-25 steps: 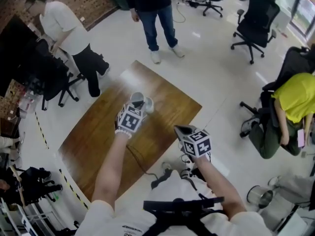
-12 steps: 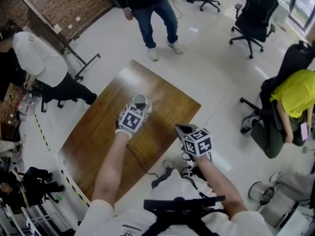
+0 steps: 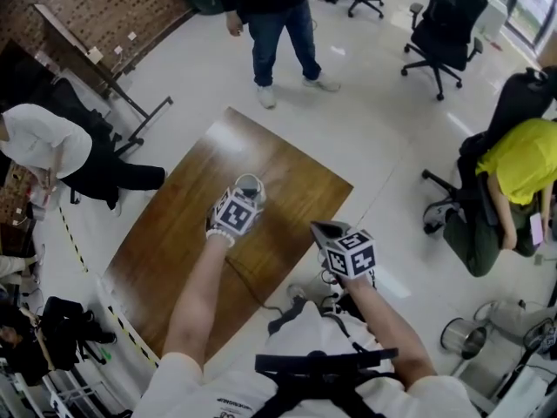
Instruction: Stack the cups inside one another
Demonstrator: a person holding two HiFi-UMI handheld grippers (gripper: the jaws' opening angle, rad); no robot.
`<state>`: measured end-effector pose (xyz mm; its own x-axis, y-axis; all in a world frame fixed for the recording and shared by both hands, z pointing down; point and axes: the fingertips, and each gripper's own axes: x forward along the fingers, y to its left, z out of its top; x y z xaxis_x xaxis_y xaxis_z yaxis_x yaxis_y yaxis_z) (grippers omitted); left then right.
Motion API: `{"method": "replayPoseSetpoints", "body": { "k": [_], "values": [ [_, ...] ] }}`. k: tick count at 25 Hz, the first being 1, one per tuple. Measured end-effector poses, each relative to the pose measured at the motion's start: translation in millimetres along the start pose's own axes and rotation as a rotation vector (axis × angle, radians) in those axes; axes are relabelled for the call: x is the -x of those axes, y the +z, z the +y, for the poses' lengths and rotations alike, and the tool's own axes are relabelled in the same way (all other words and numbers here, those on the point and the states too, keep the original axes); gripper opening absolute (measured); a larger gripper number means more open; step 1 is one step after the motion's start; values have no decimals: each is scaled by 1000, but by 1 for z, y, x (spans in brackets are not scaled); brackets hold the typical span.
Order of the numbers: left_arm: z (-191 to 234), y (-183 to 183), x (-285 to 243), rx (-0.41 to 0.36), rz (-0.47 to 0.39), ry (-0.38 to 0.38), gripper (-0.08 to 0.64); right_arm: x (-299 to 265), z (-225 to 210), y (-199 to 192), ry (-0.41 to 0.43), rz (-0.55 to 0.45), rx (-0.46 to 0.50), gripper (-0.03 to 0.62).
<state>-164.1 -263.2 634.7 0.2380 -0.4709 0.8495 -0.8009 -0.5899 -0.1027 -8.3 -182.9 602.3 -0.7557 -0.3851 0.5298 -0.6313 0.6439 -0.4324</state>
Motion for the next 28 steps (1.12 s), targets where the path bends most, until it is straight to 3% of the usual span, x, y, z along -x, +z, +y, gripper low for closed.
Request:
{"method": "replayPoseSetpoints", "body": {
  "k": [11, 18, 21, 28],
  "values": [
    [-1, -1, -13, -18, 18, -12, 20, 7, -8, -2, -30, -5, -23, 2],
    [-5, 8, -7, 20, -27, 12, 132, 12, -14, -6, -24, -6, -20, 2],
    [-4, 17, 16, 113, -118, 45, 132, 13, -17, -6, -9, -3, -9, 2],
    [-2, 15, 99, 473, -443, 168, 132, 5, -8, 14, 63, -12, 29, 2]
  ]
}}
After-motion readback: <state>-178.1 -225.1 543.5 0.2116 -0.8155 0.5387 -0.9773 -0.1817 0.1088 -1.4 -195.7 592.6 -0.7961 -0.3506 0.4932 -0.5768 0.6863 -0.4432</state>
